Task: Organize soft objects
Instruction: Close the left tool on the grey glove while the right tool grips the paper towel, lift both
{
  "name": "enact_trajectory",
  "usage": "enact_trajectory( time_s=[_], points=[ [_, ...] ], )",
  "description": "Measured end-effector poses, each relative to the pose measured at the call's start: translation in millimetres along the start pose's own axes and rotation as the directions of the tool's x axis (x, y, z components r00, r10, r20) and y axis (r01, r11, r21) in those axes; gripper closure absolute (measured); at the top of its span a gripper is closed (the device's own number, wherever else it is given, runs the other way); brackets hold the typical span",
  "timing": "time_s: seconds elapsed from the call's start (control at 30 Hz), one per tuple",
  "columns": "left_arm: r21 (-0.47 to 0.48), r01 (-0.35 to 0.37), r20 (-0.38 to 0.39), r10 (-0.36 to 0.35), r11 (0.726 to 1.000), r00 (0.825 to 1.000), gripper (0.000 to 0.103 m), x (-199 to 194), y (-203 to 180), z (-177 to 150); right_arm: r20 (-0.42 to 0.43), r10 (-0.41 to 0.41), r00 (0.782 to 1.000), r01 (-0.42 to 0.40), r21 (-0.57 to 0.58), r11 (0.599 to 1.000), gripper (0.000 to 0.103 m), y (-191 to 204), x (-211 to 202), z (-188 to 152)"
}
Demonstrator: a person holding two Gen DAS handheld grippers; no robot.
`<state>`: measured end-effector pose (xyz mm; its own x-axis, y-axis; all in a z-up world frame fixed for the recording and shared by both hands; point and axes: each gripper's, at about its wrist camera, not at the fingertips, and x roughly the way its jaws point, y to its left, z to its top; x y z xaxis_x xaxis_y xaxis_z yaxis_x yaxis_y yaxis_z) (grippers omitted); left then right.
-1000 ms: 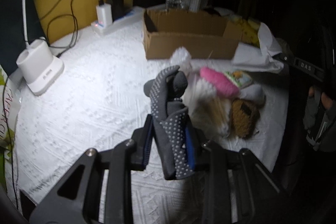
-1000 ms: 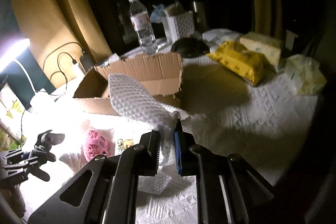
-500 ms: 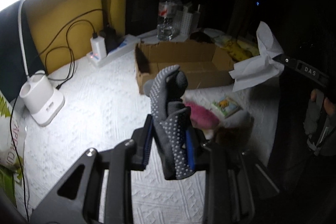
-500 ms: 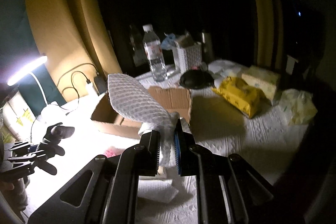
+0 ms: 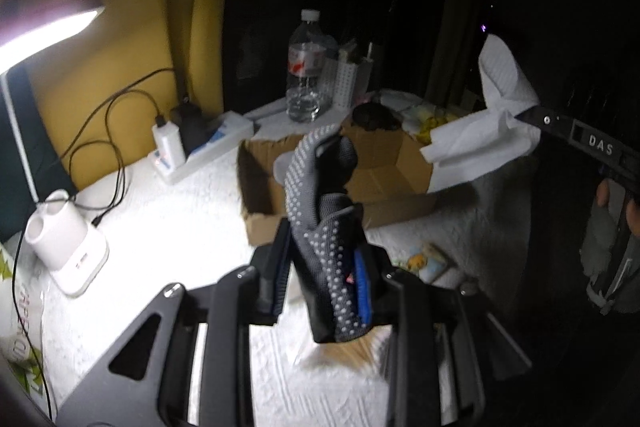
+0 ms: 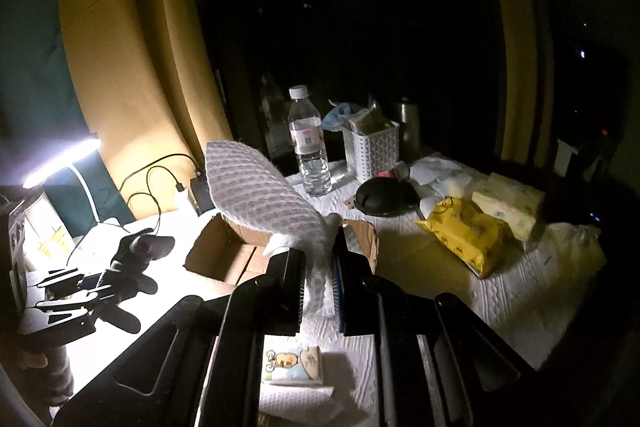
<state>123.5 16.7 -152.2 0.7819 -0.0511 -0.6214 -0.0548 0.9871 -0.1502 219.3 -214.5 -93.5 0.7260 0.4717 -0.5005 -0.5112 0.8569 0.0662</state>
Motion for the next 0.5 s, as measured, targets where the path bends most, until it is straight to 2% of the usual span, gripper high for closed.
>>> enact_trajectory(
  time_s=[0.5],
  points=[
    [-0.009,0.01,0.011,-0.01,1.0,1.0,0.075,54.2,-12.2,40.6,-0.059,0.014,0.998,-0.014,0.002,1.0,0.09,-12.7,55.5,3.9]
  ],
)
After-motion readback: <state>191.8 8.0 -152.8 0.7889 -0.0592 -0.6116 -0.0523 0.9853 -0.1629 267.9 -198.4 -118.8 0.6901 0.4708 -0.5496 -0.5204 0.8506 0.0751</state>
